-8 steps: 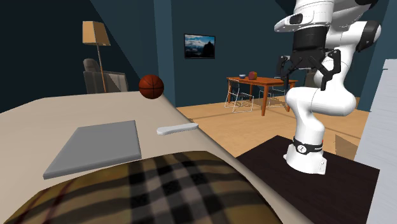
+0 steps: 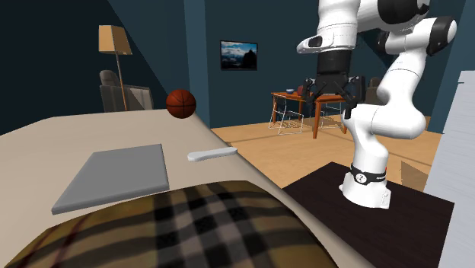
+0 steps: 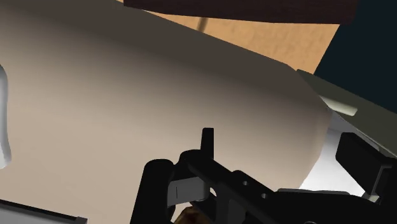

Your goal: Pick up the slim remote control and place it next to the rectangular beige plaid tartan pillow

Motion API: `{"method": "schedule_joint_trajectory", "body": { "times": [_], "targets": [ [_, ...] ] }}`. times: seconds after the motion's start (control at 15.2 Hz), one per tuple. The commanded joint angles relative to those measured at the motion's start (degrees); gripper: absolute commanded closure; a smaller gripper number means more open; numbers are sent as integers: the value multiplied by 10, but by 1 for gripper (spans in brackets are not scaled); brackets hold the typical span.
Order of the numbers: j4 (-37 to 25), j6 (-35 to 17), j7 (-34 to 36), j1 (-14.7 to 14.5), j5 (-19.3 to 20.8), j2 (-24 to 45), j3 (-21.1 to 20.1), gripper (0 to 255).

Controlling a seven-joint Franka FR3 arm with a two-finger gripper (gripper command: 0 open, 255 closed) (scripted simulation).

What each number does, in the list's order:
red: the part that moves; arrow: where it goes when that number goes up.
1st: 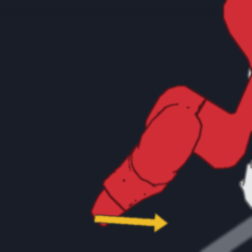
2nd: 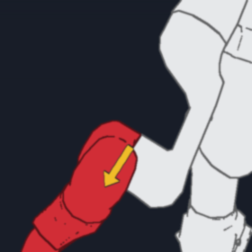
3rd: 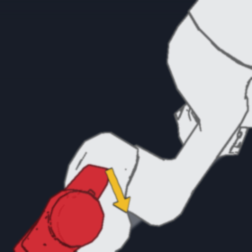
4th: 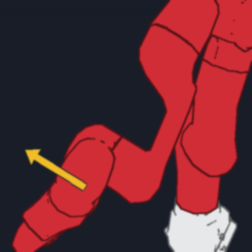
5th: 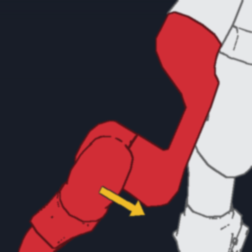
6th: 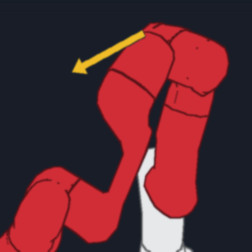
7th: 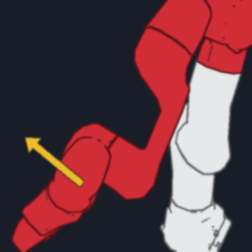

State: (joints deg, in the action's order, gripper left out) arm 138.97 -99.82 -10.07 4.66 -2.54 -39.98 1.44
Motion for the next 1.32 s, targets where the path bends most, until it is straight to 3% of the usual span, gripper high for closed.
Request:
{"method": "schedule_joint_trajectory", "body": {
  "times": [0.0, 0.66, 1.25],
  "targets": [
    [4, -21, -17, 12, 13, 17, 18, 0],
    [-32, -121, -94, 58, 56, 154, 103, 0],
    [-115, -191, -170, 88, 48, 306, 174, 0]
  ]
}}
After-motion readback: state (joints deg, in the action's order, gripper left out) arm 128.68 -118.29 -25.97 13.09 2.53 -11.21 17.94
